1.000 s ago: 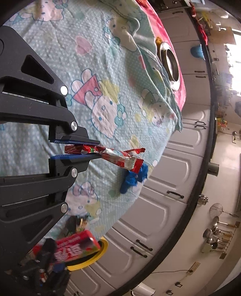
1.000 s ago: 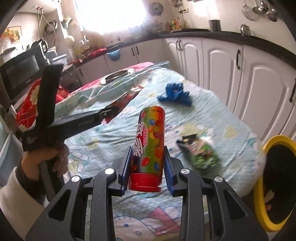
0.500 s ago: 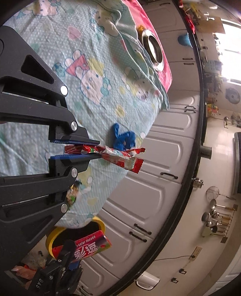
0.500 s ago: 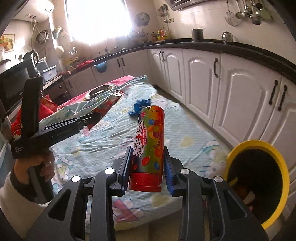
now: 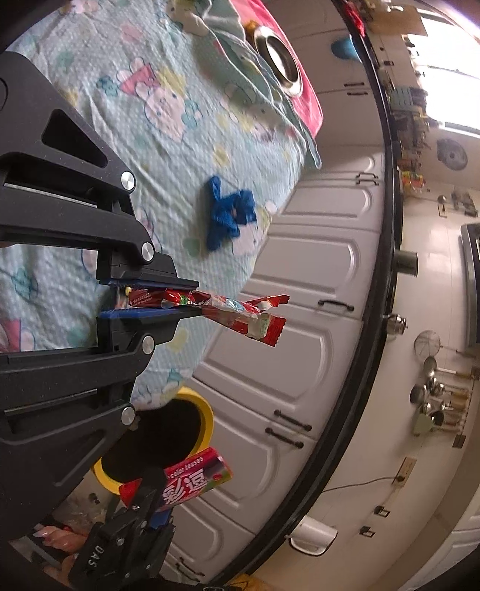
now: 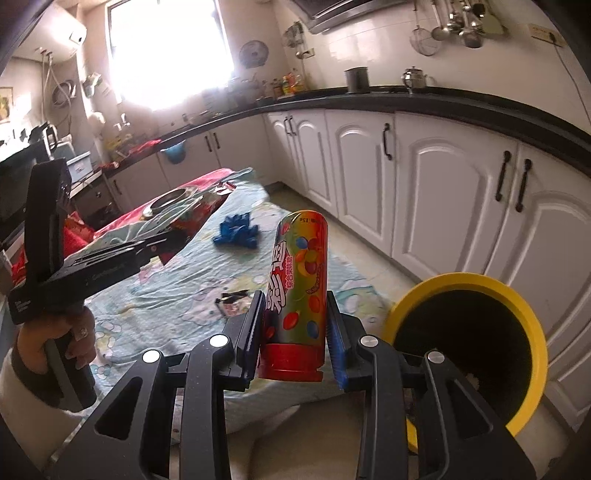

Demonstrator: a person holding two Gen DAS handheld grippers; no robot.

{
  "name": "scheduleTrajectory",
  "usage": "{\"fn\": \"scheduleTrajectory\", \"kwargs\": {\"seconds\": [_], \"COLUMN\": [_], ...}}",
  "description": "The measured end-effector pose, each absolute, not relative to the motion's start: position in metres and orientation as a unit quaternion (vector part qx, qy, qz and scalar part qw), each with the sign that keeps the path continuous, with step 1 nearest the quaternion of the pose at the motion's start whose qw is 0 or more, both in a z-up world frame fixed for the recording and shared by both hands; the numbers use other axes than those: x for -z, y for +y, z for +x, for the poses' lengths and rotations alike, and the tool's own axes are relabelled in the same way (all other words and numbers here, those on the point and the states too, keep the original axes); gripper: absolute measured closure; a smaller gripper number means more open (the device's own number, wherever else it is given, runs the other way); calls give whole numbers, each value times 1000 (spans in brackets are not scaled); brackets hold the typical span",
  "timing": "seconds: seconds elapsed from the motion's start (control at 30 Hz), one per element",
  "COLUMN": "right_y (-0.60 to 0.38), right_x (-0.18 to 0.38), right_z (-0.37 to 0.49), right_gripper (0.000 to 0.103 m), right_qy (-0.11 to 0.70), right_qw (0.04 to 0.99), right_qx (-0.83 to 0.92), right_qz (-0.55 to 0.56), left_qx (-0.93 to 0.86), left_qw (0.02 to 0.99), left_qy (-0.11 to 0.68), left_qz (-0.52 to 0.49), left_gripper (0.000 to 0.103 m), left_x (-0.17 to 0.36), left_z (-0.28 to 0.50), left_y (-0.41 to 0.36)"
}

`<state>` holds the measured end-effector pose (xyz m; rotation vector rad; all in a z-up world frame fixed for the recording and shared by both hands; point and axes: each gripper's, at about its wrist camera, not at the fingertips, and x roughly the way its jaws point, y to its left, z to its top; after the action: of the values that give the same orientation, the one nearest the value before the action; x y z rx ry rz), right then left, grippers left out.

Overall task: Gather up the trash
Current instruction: 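Carry the red wrapper and candy tube with both tools over the yellow bin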

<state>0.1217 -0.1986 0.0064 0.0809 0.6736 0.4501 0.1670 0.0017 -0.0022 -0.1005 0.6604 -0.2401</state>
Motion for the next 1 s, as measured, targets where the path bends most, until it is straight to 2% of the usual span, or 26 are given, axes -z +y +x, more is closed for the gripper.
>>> {"fn": "scheduleTrajectory", "kwargs": {"seconds": [0.5, 1.0], "right_y": [-262, -324], "right_x": [-9, 12], "right_z": [123, 121], "right_gripper": [73, 73], "right_qy": [317, 330], "right_qw": [932, 935], "right_qx": [-157, -76], "right_qz": [77, 103], "left_qx": [172, 226], "left_qw": [930, 913], "left_qy": [324, 339], "left_qz": [-20, 6], "left_gripper": [99, 99], "left_x": [3, 20], "left_z": [174, 186], "left_y": [-61, -128]}}
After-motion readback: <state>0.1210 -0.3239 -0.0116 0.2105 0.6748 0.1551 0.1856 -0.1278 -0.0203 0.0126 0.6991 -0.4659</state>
